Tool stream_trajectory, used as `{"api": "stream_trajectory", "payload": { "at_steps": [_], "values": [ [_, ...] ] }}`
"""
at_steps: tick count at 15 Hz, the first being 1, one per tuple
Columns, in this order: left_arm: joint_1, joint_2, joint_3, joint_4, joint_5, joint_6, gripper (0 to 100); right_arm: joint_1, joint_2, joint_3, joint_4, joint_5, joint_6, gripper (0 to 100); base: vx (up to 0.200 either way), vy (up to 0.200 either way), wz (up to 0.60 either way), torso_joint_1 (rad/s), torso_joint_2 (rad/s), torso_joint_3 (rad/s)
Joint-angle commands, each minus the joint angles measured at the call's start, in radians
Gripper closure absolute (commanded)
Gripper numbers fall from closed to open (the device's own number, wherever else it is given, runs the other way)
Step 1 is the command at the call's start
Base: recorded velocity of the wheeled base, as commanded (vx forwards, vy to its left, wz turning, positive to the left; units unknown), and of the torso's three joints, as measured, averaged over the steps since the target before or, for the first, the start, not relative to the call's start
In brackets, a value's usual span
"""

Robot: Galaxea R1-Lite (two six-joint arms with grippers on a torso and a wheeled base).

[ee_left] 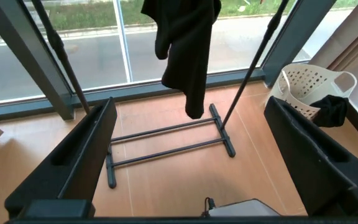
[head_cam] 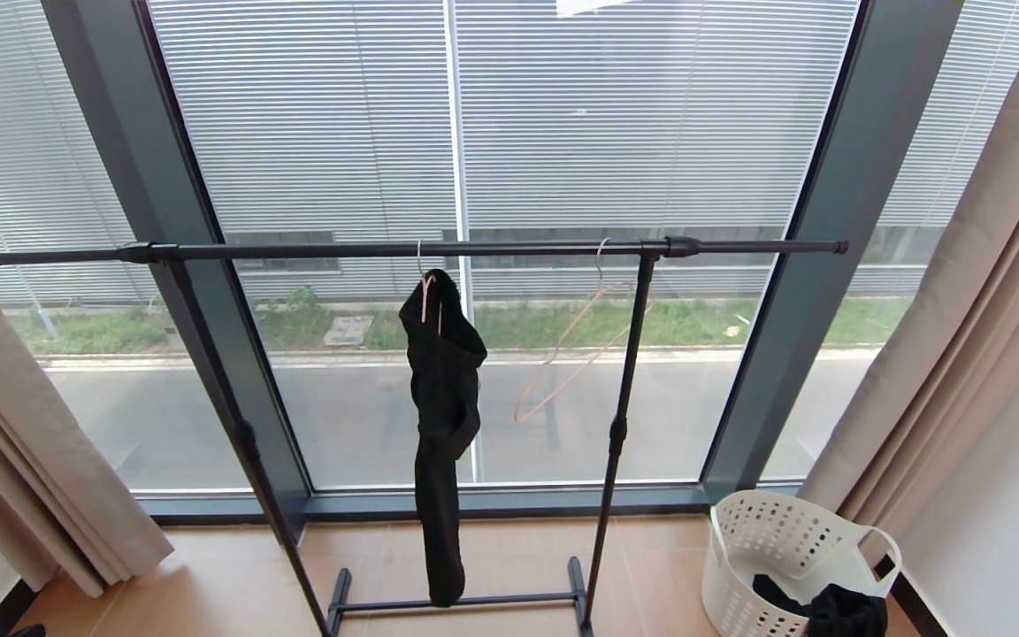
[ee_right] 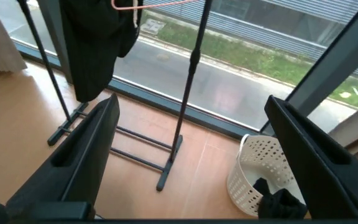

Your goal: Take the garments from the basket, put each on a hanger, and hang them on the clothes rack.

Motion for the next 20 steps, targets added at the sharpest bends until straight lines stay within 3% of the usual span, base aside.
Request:
{"api": "stream_trajectory", "payload": {
  "at_steps": [1, 3, 7, 8, 11, 12, 14, 16, 20],
  "values": [
    [0.001, -0.212, 0.024, 0.109, 0.000, -0.001, 0, -0.040, -0.182, 0.046, 0.017, -0.047, 0.002, 0, 0.000, 0.000, 0.00, 0.000, 0.00, 0.000],
    [0.002, -0.272, 0.022, 0.157, -0.004, -0.001, 0, -0.066, -0.188, 0.046, 0.023, -0.047, 0.011, 0, 0.000, 0.000, 0.00, 0.000, 0.00, 0.000],
    [0.047, -0.302, 0.018, 0.170, 0.003, -0.023, 0, -0.231, -0.263, 0.046, 0.063, -0.064, 0.028, 0, 0.000, 0.000, 0.00, 0.000, 0.00, 0.000],
    [0.119, -0.310, 0.019, 0.170, 0.007, -0.020, 0, -0.289, -0.311, 0.046, 0.064, -0.064, 0.029, 0, 0.000, 0.000, 0.00, 0.000, 0.00, 0.000],
    [0.260, -0.342, 0.018, 0.170, -0.007, -0.021, 0, -0.287, -0.325, 0.046, 0.064, -0.055, 0.029, 0, 0.000, 0.000, 0.00, 0.000, 0.00, 0.000],
    [0.248, -0.388, 0.015, 0.172, -0.044, -0.029, 0, -0.278, -0.325, 0.046, 0.064, -0.049, 0.028, 0, 0.000, 0.000, 0.00, 0.000, 0.00, 0.000],
    [0.172, -0.442, 0.001, 0.186, -0.142, -0.132, 0, -0.255, -0.326, 0.046, 0.064, -0.049, 0.029, 0, 0.000, 0.000, 0.00, 0.000, 0.00, 0.000],
    [0.171, -0.443, -0.002, 0.187, -0.141, -0.173, 0, -0.255, -0.335, 0.046, 0.064, -0.052, 0.029, 0, 0.000, 0.000, 0.00, 0.000, 0.00, 0.000],
    [0.177, -0.426, -0.004, 0.238, -0.072, -0.053, 0, -0.260, -0.351, 0.046, 0.064, -0.056, 0.029, 0, 0.000, 0.000, 0.00, 0.000, 0.00, 0.000]
  ]
}}
